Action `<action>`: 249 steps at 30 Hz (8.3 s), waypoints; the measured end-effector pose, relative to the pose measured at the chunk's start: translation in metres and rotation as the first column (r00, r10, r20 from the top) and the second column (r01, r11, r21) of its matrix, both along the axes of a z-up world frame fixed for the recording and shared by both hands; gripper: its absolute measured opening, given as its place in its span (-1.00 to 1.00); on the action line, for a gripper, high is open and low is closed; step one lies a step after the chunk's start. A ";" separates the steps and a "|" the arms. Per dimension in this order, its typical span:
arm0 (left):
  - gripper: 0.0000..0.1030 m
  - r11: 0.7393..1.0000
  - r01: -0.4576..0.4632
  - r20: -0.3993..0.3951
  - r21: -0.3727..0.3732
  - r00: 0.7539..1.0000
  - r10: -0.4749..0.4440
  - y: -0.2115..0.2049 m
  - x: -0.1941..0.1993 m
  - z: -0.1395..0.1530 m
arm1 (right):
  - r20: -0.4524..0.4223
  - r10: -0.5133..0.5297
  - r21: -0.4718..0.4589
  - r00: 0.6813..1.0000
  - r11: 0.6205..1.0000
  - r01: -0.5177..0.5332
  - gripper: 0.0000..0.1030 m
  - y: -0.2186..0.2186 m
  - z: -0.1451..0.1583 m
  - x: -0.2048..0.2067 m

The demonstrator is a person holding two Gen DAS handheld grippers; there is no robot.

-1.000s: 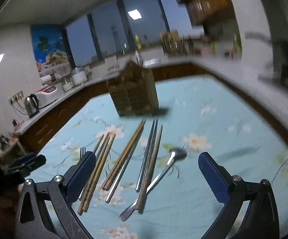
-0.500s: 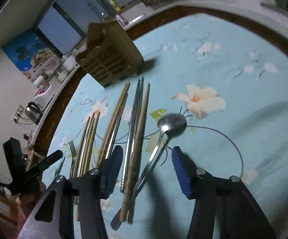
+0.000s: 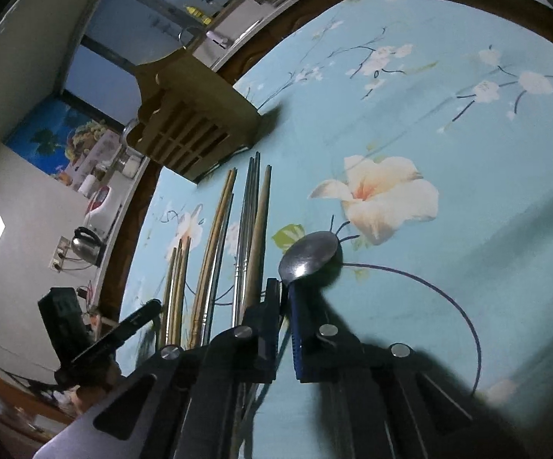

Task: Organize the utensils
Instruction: 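Close the left tool on the silver fork while the right tool grasps the silver spoon, then lift the fork with the left tool while the right tool carries the spoon to the wooden holder, then open the left tool over the holder while the right tool releases the spoon into it, then move both tools down to the loose wooden chopsticks on the tablecloth, then close the left tool on a wooden chopstick while the right tool grasps another, then lift the chopstick with the left tool while the right tool carries its chopstick over the holder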

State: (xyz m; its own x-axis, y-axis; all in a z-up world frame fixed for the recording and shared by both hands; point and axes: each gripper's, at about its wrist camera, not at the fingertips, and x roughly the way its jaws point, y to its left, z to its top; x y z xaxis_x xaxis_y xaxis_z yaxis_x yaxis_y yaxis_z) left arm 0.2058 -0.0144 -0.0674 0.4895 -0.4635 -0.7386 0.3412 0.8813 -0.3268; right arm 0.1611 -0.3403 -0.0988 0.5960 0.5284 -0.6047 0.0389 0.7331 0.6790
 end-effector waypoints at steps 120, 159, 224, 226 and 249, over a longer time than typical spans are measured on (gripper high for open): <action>0.88 0.914 -0.406 0.330 -0.022 0.860 0.390 0.027 -0.016 0.104 | 0.467 0.035 -0.384 0.884 0.908 0.167 0.97 0.044 0.129 -0.001; -0.01 0.954 -0.249 -0.002 0.164 0.967 0.253 -0.016 0.029 0.023 | 0.114 -0.021 -0.367 0.993 0.928 0.062 0.12 0.034 0.047 0.024; -0.92 0.985 -0.149 0.318 -0.084 0.933 0.168 0.026 -0.025 0.179 | 0.424 0.080 -0.370 0.902 0.925 0.092 -0.90 0.059 0.198 0.010; -0.92 0.984 -0.155 0.323 -0.091 0.930 0.177 0.028 -0.024 0.181 | 0.428 0.078 -0.367 0.900 0.925 0.095 -0.90 0.058 0.200 0.012; -0.92 0.949 -0.204 0.523 -0.240 0.796 0.303 0.029 0.073 0.271 | 0.610 -0.025 -0.277 0.792 0.930 0.242 -0.90 0.049 0.272 0.089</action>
